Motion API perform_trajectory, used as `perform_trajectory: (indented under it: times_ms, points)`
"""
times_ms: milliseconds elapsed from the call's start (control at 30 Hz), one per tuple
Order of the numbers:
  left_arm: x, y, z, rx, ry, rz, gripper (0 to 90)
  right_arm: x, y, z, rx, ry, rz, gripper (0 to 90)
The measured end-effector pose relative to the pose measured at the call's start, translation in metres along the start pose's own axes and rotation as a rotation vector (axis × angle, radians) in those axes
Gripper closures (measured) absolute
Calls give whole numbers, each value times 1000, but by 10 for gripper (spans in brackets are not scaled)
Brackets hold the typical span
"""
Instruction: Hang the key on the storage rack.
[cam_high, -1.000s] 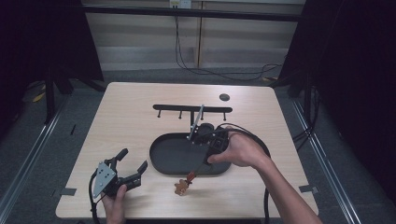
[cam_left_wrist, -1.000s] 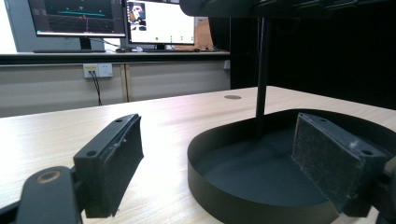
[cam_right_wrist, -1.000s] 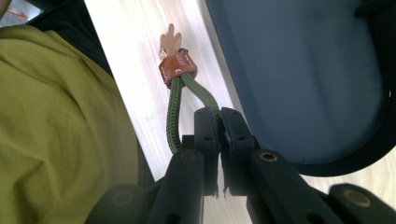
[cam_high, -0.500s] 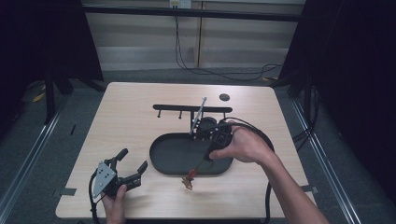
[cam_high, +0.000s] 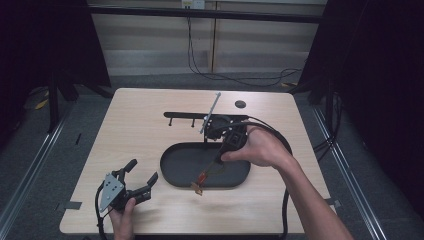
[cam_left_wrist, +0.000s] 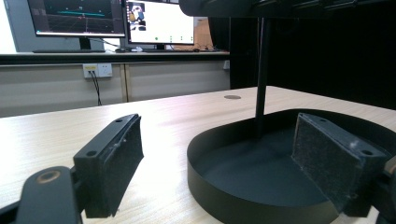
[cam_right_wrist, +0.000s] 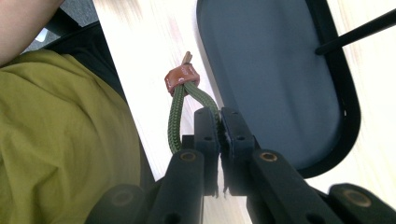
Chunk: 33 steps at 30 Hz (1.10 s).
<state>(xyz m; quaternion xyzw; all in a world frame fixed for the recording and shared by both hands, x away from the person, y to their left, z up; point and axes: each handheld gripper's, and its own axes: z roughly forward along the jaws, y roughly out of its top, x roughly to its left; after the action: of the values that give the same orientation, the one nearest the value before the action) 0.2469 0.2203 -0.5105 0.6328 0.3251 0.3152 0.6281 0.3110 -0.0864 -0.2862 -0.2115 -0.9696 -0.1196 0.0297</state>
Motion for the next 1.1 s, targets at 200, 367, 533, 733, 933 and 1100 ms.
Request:
perform_trajectory:
  times_ms: [200, 367, 533, 733, 933, 1100]
  points:
    - [0, 0, 0, 0, -1, 0, 159, -5, 6, -9, -23, -10, -10, 866]
    - [0, 0, 0, -2, -1, -1, 159, -11, 10, -13, -20, -8, -12, 866]
    - [0, 0, 0, 1, -2, 0, 159, -18, 13, -15, -37, -3, -8, 866]
    - [0, 0, 0, 1, 7, 3, 159, -25, 19, -21, -60, -5, -1, 866]
    - [0, 0, 0, 0, 4, 1, 159, -35, 29, -21, -56, -5, 1, 866]
    - [0, 0, 0, 1, 4, 1, 159, -43, 34, -20, -46, -9, 17, 866]
